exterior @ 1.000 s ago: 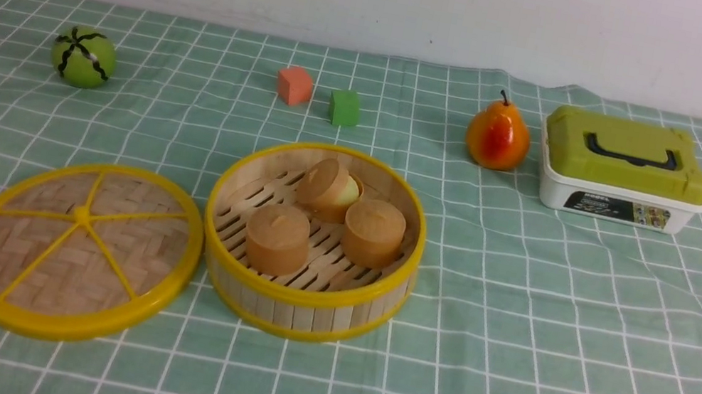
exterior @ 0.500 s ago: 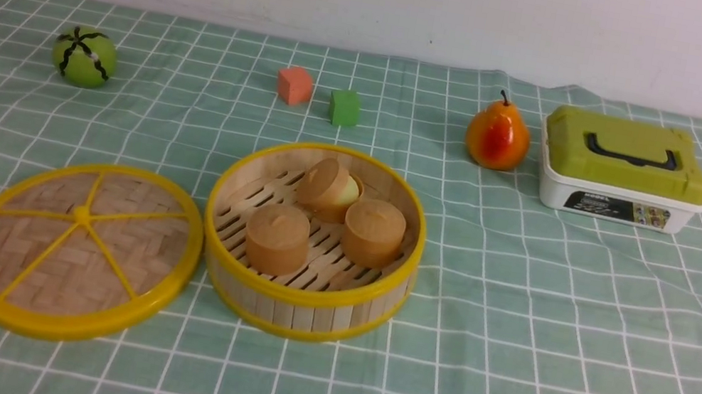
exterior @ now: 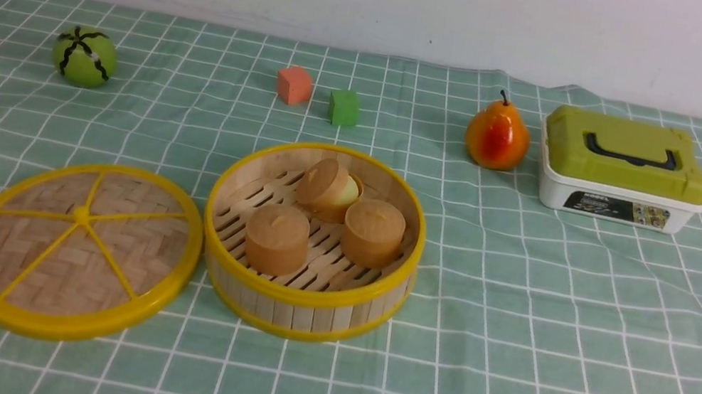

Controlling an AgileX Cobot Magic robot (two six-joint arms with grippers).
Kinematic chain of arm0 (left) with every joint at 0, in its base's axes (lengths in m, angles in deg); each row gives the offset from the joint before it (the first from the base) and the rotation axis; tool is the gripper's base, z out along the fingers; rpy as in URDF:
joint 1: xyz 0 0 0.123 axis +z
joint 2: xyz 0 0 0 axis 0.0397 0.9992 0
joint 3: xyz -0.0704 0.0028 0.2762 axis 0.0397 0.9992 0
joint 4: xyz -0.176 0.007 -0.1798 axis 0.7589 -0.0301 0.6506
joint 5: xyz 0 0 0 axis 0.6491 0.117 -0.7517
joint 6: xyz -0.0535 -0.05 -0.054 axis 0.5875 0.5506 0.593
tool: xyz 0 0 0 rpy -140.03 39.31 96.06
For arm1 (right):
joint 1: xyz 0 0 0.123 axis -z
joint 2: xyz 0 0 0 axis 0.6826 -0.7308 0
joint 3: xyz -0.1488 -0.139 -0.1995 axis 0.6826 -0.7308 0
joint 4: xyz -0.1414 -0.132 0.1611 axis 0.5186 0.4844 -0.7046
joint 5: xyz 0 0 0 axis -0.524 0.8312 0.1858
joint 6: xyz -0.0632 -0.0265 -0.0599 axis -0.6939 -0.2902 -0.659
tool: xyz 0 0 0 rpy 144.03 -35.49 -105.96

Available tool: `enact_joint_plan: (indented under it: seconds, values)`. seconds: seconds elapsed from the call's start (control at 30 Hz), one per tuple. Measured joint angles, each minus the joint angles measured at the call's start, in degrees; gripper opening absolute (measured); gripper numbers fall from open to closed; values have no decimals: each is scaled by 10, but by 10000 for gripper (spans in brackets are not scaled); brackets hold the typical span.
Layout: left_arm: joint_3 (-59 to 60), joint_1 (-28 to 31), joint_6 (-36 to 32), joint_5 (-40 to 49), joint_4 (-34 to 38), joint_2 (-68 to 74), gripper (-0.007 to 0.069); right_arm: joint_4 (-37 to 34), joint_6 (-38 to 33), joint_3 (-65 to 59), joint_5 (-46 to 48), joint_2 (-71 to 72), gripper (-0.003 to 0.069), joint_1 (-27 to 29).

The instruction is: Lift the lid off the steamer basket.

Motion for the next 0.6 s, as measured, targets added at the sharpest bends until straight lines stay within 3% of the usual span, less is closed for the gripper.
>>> enact_joint_plan:
  seconds: [0.6]
  values:
    - [0, 0, 1, 0, 0, 0, 38, 0, 0, 0, 0, 0, 241, 0]
